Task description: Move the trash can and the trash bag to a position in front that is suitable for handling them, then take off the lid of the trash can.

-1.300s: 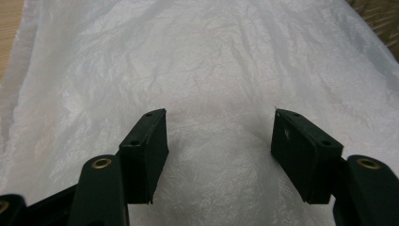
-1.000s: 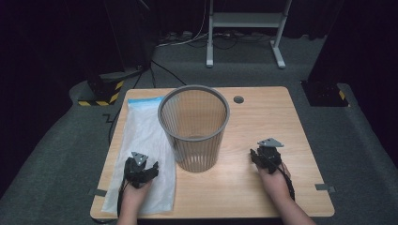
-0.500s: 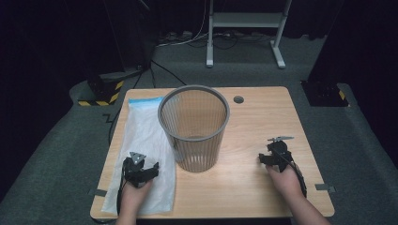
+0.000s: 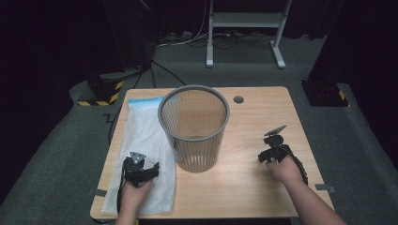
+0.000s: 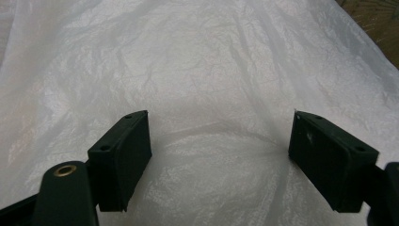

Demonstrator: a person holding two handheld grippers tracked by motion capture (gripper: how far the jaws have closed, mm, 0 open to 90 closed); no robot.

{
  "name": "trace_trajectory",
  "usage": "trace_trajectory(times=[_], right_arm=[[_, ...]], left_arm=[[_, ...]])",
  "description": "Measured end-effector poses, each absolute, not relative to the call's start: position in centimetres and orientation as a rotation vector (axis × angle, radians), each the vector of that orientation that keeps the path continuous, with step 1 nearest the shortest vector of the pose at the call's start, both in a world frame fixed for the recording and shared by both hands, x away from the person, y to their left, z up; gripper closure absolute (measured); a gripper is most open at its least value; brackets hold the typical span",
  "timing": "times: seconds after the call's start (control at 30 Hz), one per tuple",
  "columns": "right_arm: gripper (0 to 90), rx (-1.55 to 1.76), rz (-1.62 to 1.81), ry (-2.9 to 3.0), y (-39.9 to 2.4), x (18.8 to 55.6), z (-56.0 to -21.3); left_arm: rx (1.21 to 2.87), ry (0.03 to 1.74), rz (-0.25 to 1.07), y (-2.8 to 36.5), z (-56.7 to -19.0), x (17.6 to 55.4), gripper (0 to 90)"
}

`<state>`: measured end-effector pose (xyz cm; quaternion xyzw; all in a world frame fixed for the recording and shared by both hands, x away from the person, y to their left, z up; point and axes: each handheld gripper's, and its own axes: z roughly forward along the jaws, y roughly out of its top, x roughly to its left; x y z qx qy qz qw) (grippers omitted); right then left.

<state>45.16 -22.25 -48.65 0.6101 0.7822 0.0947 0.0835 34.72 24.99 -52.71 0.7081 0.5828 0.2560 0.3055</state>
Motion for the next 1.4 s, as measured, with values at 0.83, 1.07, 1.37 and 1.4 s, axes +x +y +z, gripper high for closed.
trace_trajectory(times=[0.83, 1.07, 1.37, 1.4], right_arm=[[24.4, 1.926, 0.099, 2.400, -20.1, 46.8, -46.6], [30.8, 1.954, 0.080, 2.404, -20.5, 47.0, -45.5], [37.5, 1.942, 0.097, 2.408, -20.2, 47.0, -43.2], [37.2, 1.946, 0.103, 2.408, -20.1, 47.0, -42.9]], left_arm=[[1.874, 1.540, 0.673, 24.9, -52.8, 34.8, 19.4], [1.875, 1.539, 0.672, 24.9, -52.8, 34.8, 19.3], [1.877, 1.536, 0.670, 24.9, -52.8, 34.8, 19.2], [1.875, 1.537, 0.672, 24.9, -52.8, 34.8, 19.2]])
